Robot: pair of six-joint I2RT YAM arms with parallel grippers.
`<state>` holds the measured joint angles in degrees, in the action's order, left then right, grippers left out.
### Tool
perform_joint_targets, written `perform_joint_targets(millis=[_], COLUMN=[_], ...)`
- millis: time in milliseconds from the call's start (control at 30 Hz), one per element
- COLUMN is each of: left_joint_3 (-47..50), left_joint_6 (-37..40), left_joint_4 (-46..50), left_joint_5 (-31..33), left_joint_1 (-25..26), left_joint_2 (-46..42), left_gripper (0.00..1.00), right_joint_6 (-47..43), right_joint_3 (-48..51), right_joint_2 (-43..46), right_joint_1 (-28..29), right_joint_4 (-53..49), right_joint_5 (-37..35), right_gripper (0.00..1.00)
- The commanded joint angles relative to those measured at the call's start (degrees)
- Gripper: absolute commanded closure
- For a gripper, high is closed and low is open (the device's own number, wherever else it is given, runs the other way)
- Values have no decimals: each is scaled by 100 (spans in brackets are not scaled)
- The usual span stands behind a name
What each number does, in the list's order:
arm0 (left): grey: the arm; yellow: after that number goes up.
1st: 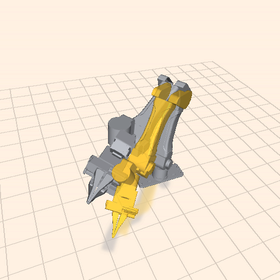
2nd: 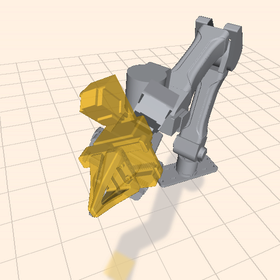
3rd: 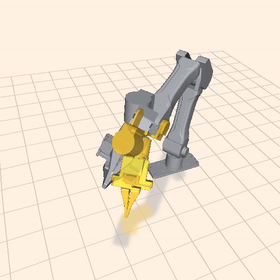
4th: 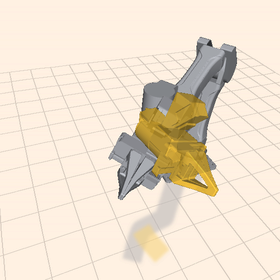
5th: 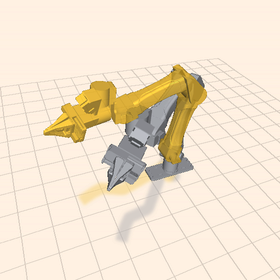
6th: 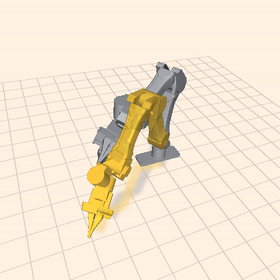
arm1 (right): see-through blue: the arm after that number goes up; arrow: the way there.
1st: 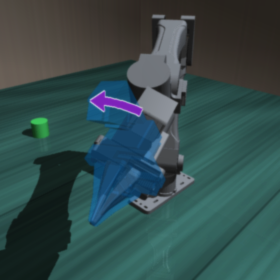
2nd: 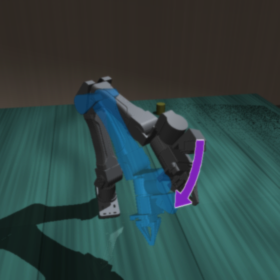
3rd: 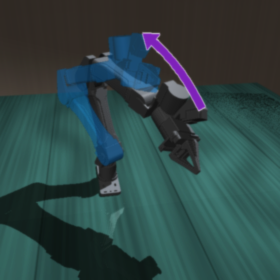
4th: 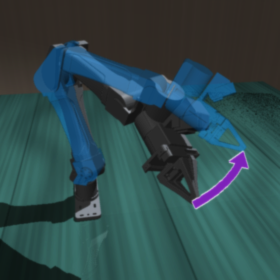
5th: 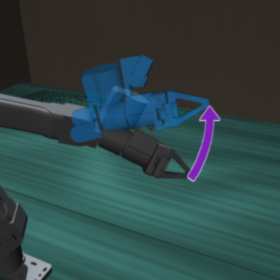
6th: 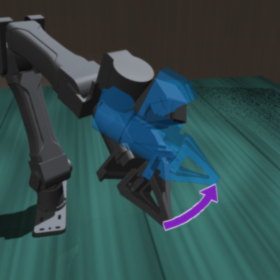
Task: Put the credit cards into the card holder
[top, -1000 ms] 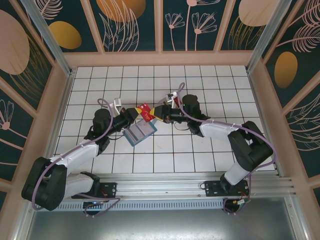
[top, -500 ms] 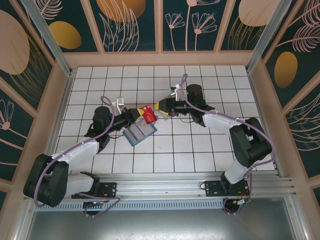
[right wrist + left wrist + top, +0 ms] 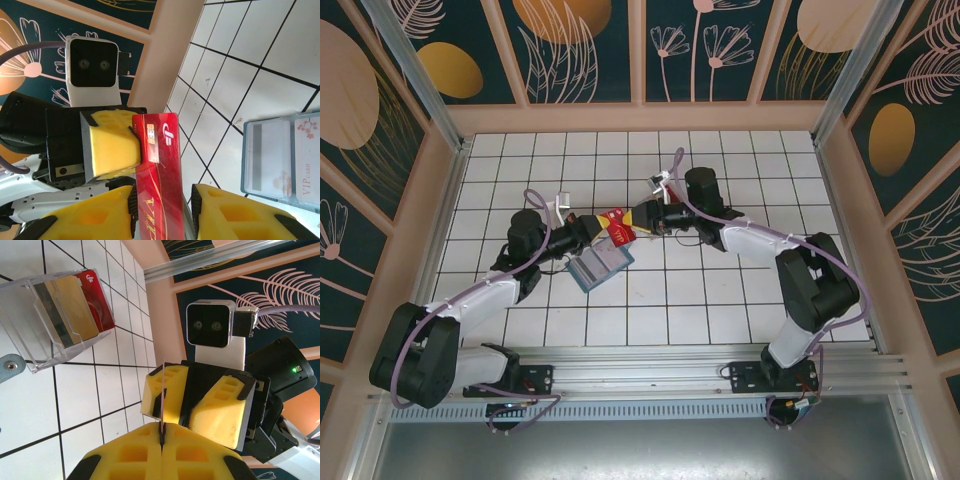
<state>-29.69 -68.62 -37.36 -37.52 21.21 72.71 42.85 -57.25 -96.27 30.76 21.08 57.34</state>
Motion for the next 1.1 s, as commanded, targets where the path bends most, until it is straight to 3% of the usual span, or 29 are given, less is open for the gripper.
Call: perform_joint_targets(millis=[0, 133, 267, 367, 467, 600, 700, 1067], left_joint_3=[-107, -101, -89, -130, -198, -215, -59, 734], left_joint_6=[132, 150, 265, 443, 797, 1272, 1406, 1235], left_joint_4=[-253, -193, 125, 736, 1810, 3239, 3761, 3917], left_joint_5=[-116, -107, 34, 292, 779, 1656, 2055, 1758], left_joint_1=[-38, -38, -47, -82, -147, -188, -187, -183], left_joint_2=[51, 75, 55, 4, -134, -421, -651, -922], left_gripper=[100, 100, 100, 70, 59, 56, 56, 58], right_joint_6=[-207, -241, -269, -270, -414, -1431, -1946, -2734], right_joint_3=[-207, -190, -193, -156, -204, -862, -1490, -3325], right_joint_2=[-114, -92, -72, -34, -32, -141, -485, -2342], right_joint_1=[118, 115, 106, 94, 88, 112, 272, 1037], right_joint_4=[-89, -110, -131, -166, -506, -1972, -2650, -2922], right_joint_5=[227, 164, 146, -76, -525, -1837, -2582, -3883], right_gripper=[67, 84, 91, 95, 98, 99, 98, 100])
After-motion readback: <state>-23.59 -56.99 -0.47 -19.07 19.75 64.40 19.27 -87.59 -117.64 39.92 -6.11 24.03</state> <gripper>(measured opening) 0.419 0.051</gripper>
